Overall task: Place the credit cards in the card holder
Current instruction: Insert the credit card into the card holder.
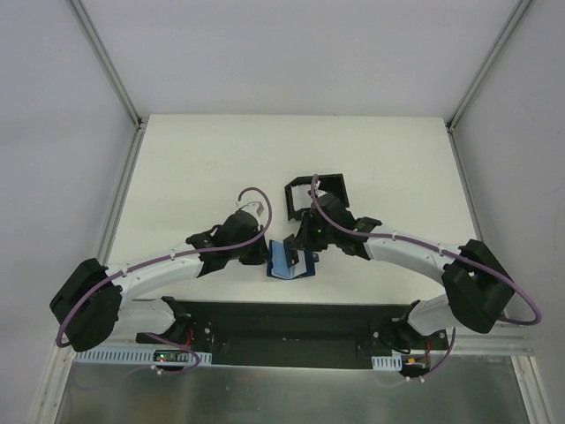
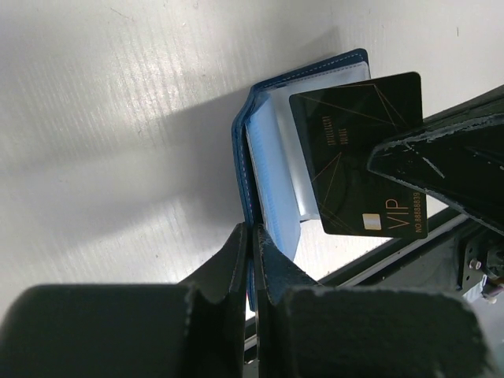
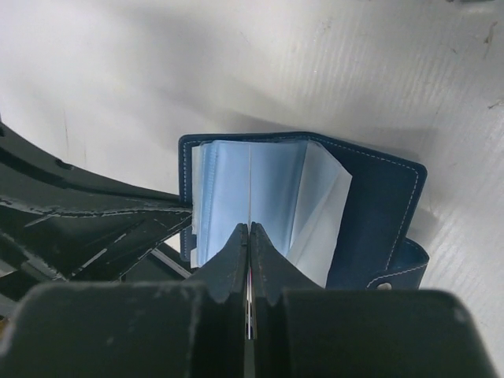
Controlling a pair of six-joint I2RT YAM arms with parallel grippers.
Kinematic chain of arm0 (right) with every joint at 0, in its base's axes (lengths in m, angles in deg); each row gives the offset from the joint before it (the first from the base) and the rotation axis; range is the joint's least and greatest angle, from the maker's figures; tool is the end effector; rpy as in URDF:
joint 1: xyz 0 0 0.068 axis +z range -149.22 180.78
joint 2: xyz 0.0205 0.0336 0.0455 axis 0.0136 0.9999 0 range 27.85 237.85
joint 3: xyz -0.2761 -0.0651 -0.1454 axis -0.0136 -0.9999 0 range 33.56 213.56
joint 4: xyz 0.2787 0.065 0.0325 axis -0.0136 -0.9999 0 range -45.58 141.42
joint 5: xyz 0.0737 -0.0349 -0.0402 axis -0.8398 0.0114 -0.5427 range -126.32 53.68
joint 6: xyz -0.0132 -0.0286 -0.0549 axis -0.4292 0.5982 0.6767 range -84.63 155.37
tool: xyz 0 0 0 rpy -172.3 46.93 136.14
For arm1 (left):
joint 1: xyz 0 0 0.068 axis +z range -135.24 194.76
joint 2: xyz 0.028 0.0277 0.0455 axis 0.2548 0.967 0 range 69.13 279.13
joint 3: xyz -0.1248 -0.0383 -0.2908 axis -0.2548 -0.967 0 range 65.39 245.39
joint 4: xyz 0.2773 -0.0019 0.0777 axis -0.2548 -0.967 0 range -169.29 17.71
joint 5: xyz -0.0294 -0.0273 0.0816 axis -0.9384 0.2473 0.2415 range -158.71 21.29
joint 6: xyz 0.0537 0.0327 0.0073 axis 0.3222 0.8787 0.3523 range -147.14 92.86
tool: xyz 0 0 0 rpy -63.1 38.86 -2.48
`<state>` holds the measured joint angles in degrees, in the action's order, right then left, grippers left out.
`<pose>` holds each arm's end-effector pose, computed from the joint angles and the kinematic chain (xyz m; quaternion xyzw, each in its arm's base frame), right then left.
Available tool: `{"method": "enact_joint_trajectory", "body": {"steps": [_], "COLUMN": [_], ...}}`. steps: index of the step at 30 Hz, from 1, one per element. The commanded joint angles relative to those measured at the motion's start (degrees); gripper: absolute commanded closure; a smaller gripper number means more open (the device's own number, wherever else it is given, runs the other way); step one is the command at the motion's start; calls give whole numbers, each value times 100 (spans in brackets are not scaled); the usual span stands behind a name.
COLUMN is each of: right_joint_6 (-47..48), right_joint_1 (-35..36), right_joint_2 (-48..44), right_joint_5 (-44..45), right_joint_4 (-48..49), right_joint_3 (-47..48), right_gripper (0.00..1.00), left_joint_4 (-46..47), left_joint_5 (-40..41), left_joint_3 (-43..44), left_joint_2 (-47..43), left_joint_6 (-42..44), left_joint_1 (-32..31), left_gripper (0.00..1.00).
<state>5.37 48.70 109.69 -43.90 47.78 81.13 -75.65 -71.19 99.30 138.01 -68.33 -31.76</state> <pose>0.2176 0.2505 0.2422 -0.1683 0.8810 0.3216 0.3033 0.1790 -0.1917 0.2205 0.0513 0.8984 -0.3159 0.3007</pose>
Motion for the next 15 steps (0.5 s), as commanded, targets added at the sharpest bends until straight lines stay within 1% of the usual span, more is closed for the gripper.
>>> {"method": "enact_joint_trajectory", "body": {"steps": [1,3,8,15], "right_joint_6": [-85,-102,-296,-515], "right_joint_1": [42,42,42,42], "right_joint_2": [-54,-54,-90,24], "right_joint_5": [291,300,98,-113], "right_joint_4": [30,56,811,1664], "right_joint_3": [-2,-186,-845,-1223], "right_gripper": [100,100,100,100], "left_joint_4": [-7,-7,-7,107], "left_joint_5": [28,63,204,485], "left_joint_3": [-95,-148,-323,-508], "left_joint_2": [-33,-42,90,362], "left_joint_6": [-82,-91,-74,-12], "left_joint_1": [-41,-32,-41,-24], "left_gripper": [100,100,100,100]}}
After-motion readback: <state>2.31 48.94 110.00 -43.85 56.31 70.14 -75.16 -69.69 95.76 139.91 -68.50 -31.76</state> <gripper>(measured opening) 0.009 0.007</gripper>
